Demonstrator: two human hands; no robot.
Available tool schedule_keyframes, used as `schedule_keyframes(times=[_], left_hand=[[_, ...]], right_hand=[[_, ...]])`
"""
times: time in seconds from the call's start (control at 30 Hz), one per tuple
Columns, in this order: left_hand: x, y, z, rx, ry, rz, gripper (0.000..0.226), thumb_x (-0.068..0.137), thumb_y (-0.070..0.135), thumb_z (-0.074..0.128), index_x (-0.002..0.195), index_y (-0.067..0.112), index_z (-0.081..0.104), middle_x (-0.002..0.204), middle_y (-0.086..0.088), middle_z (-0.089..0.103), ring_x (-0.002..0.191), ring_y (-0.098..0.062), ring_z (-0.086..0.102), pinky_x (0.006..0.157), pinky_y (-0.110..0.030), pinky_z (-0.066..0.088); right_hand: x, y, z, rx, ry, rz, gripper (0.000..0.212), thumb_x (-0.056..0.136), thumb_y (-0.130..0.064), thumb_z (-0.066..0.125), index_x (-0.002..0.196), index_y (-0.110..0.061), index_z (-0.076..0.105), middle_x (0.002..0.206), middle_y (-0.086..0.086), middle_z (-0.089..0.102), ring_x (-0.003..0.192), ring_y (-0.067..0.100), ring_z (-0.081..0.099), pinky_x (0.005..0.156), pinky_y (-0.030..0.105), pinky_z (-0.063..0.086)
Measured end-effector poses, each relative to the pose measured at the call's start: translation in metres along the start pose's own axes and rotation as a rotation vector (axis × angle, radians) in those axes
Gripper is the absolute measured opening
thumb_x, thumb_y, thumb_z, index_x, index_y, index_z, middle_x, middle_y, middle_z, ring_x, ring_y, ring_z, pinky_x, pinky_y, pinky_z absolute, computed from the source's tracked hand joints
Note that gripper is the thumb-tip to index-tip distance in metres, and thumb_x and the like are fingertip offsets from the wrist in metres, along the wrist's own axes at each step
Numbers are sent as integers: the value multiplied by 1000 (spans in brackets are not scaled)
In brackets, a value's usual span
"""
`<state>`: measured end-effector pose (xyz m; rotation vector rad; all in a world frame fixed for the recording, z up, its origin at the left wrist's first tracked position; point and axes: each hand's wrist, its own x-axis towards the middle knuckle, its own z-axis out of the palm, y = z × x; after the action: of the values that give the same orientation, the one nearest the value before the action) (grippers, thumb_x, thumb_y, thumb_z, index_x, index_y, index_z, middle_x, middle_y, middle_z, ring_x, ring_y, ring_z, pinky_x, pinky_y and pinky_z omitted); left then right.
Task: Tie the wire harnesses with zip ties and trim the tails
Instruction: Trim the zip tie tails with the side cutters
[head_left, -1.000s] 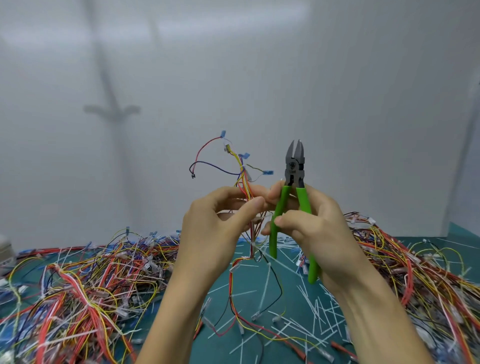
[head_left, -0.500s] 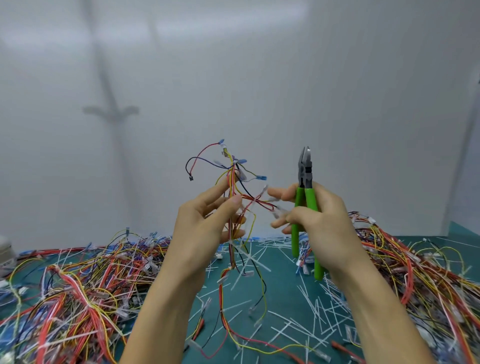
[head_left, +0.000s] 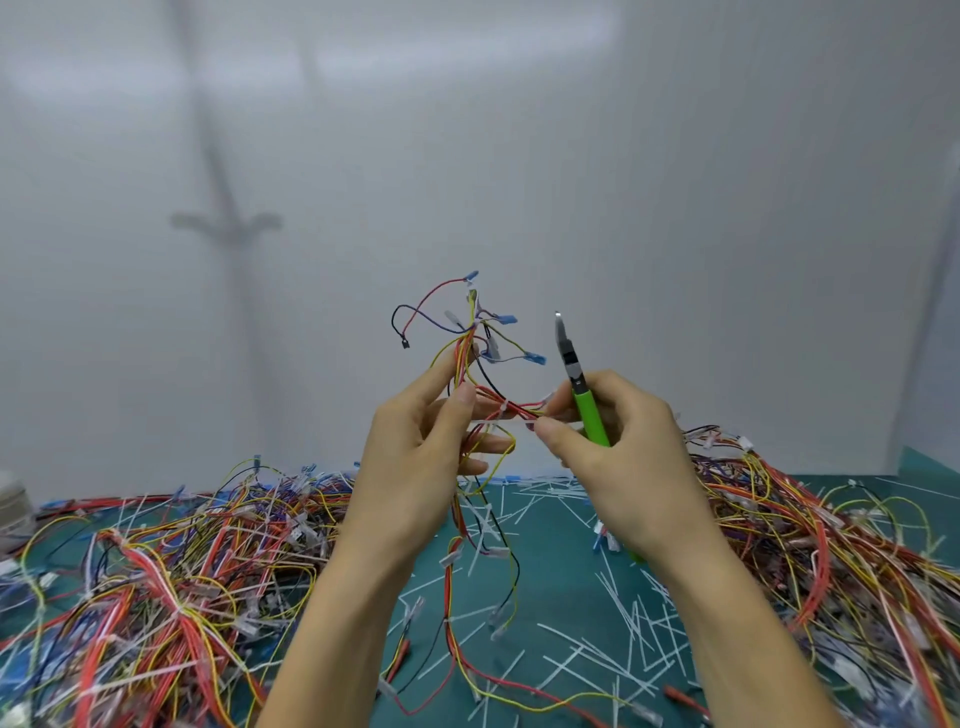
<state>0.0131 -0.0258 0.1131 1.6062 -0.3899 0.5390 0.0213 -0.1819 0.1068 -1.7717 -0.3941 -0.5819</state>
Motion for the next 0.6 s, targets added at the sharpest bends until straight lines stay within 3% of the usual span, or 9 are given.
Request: schedule_keyframes(times=[0.13,0.23,0.4,0.53,0.6], left_hand=[[-1,-2,-1,43,-21,24,45,94,19,63,113,58,54,85,7,73,71,-9,70,52,-19,52],[-1,-3,-1,81,5,29,54,91,11,66,110,61,57,78,12,69,68,-4,66,49,-17,47],[-1,-6,0,181,-63,12,65,93,2,53,142,42,43,80,10,75,69,-3,63,51,-7,40],[-2,-5,3,214,-74,32,61,97,11,54,146,42,38,76,9,74,70,-6,64,52,-6,39],[-2,-5,2,212,-62,45,59,97,15,57,146,43,37,75,8,74,69,-4,63,53,-6,40]], right_hand=[[-1,1,0,10,-18,21,15,82,-20,77,84,-23,62,81,-2,69,78,25,61,78,48,54],[0,1,-2,-4,-8,16,17,82,-19,77,83,-24,61,79,-4,68,76,20,62,77,47,55],[0,0,-4,55,89,-37,17,85,-22,75,83,-25,58,81,8,66,82,32,61,76,51,53],[1,1,-4,73,125,-30,15,86,-27,73,86,-27,58,80,-4,65,76,20,60,71,37,52],[1,1,-4,71,152,-20,13,87,-28,71,86,-27,58,80,-3,66,74,20,62,71,42,54]])
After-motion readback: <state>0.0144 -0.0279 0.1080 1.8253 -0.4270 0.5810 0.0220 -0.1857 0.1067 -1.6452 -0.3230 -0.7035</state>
